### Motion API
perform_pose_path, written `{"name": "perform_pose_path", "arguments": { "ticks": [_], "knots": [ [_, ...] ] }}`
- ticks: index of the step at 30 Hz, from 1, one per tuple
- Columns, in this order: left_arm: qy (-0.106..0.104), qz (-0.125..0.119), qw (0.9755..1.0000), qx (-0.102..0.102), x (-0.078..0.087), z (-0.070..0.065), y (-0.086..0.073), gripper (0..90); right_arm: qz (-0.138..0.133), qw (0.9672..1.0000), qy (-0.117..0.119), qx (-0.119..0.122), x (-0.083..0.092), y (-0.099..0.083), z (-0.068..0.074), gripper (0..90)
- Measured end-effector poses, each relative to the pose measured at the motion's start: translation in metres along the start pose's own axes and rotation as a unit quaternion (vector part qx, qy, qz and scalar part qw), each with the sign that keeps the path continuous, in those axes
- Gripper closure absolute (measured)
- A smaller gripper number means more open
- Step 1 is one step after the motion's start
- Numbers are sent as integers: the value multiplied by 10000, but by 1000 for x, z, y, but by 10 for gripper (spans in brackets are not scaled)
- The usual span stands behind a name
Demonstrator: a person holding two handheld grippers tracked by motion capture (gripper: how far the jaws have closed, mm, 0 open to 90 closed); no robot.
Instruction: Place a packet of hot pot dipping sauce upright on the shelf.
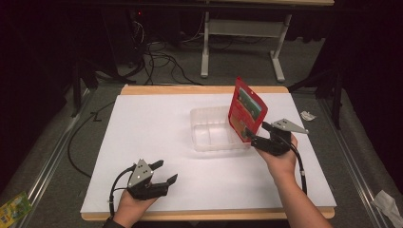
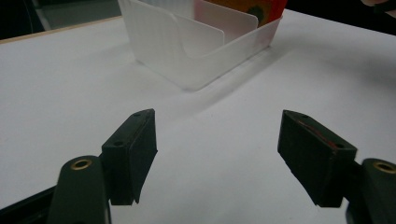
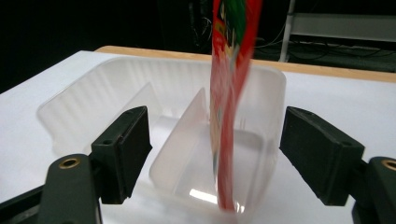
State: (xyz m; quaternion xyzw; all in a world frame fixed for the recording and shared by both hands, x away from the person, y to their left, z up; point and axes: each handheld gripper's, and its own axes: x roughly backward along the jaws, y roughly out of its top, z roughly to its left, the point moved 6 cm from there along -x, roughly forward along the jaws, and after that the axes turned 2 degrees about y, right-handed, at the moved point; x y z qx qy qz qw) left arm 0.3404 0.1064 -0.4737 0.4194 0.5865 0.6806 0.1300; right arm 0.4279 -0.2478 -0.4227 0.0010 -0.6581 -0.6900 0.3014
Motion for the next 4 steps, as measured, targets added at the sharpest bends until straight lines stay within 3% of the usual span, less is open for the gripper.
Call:
{"name": "perform_pose_path", "arguments": {
  "ticks": [4],
  "knots": [
    [10,15,10000,-18,-1,0,-1,287,21,10000,68,-33,23,-17,-1,234]
  ]
}}
